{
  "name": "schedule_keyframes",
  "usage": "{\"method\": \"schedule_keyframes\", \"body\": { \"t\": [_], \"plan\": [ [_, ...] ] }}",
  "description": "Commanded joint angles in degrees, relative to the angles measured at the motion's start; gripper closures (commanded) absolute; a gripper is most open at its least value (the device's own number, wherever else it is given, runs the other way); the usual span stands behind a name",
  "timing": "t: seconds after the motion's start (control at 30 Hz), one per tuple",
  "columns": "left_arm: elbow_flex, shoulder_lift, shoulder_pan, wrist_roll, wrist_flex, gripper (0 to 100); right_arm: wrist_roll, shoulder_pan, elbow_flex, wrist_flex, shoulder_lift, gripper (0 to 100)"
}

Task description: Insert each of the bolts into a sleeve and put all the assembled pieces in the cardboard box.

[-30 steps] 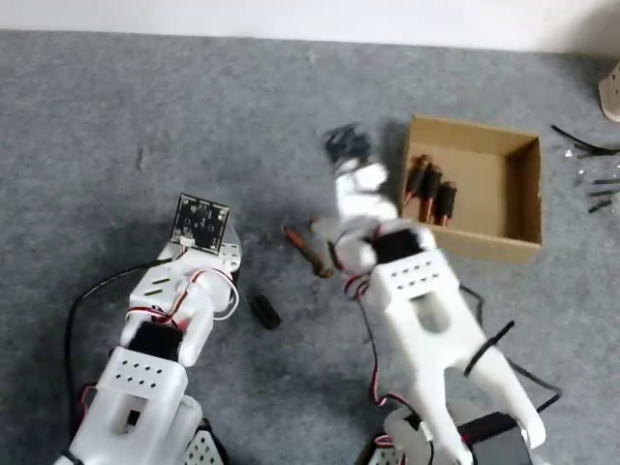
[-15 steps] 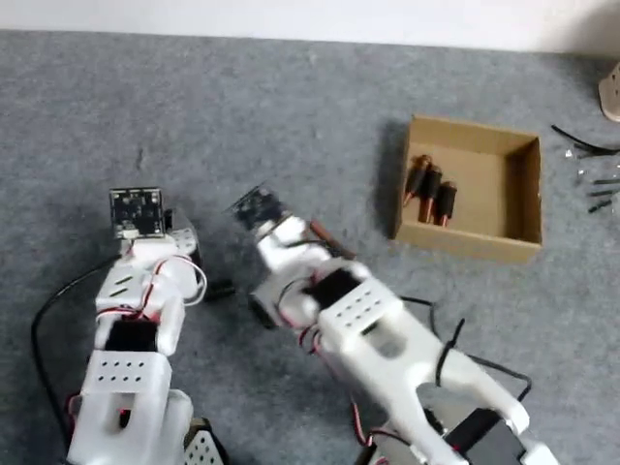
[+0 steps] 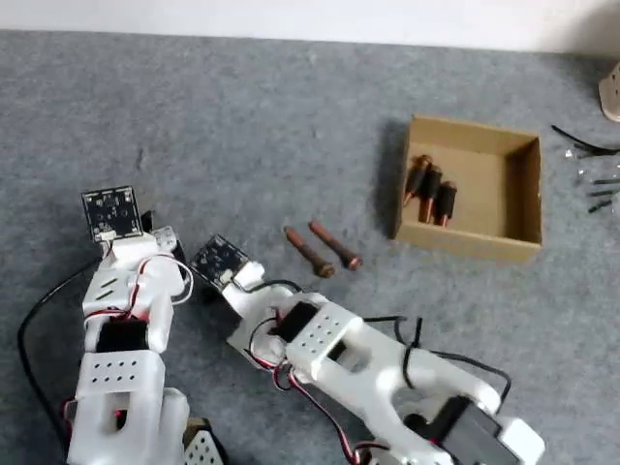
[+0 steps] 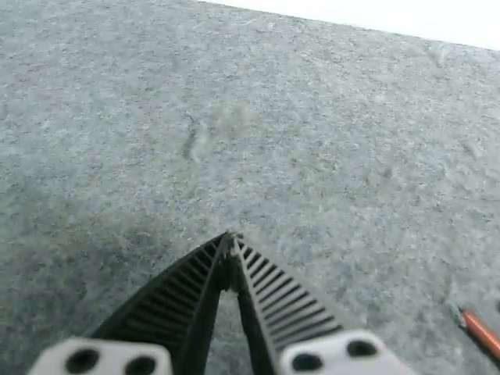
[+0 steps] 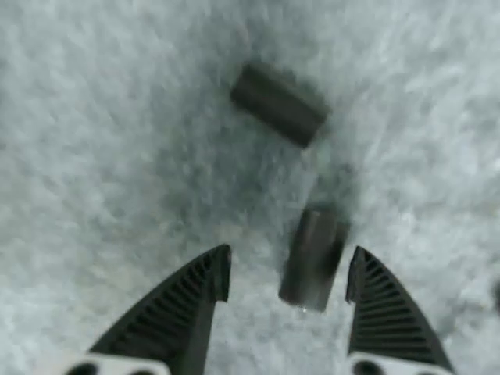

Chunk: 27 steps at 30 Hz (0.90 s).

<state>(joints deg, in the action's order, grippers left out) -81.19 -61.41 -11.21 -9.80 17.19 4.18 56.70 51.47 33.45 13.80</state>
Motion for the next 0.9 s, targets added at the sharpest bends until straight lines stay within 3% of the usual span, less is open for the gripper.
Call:
{"method": "schedule_keyframes", "body": {
  "t": [0.0, 0.87],
  "plan": [
    [2.59, -0.22, -0.40, -0.44, -1.23, 99, -0.53, 0.13, -0.40, 0.22, -2.42, 78.6],
    [1.45, -0.22, 1.45, -0.26, -1.41, 99, -0.18, -3.12, -2.86, 0.48, -3.21, 78.6]
  ]
}}
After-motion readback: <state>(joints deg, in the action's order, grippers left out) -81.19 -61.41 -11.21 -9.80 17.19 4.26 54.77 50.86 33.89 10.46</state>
